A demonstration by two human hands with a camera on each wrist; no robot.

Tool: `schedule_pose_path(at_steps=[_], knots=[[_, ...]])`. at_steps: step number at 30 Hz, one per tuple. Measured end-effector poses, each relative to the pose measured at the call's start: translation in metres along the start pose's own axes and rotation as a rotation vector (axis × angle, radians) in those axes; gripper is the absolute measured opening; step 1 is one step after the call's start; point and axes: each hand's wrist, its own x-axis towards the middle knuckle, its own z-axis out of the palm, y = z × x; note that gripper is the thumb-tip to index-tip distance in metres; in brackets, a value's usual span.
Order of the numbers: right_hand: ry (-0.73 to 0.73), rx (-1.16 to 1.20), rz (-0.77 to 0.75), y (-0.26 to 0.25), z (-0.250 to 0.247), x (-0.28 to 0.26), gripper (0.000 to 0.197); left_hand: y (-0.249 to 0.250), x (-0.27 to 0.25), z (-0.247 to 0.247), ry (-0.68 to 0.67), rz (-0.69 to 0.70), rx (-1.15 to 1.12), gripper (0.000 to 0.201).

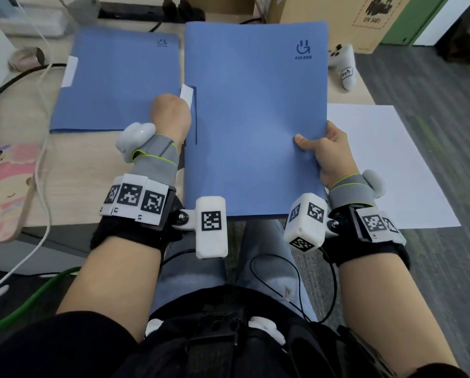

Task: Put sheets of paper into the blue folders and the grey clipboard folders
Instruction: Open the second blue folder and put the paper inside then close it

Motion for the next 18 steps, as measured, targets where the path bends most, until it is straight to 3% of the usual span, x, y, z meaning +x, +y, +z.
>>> schedule_pose_path(at_steps=[2, 7, 10, 18], knots=[[-0.001, 0.006, -0.009, -0.001, 0.001, 0.0, 0.032, 0.003, 0.001, -0.003, 0.009, -0.053, -0.052, 0.036], [0.001, 0.022, -0.014, -0.003, 0.008, -0.002, 0.031, -0.005, 0.012, 0.004, 0.052, -0.169, -0.543, 0.038], [0.008, 0.025, -0.021, -0.003, 0.01, -0.003, 0.032, -0.004, 0.012, 0.005, 0.06, -0.218, -0.604, 0.039], [-0.017, -0.002, -0.051, -0.005, 0.029, -0.002, 0.033, -0.015, 0.008, 0.002, -0.022, -0.191, -0.886, 0.029]])
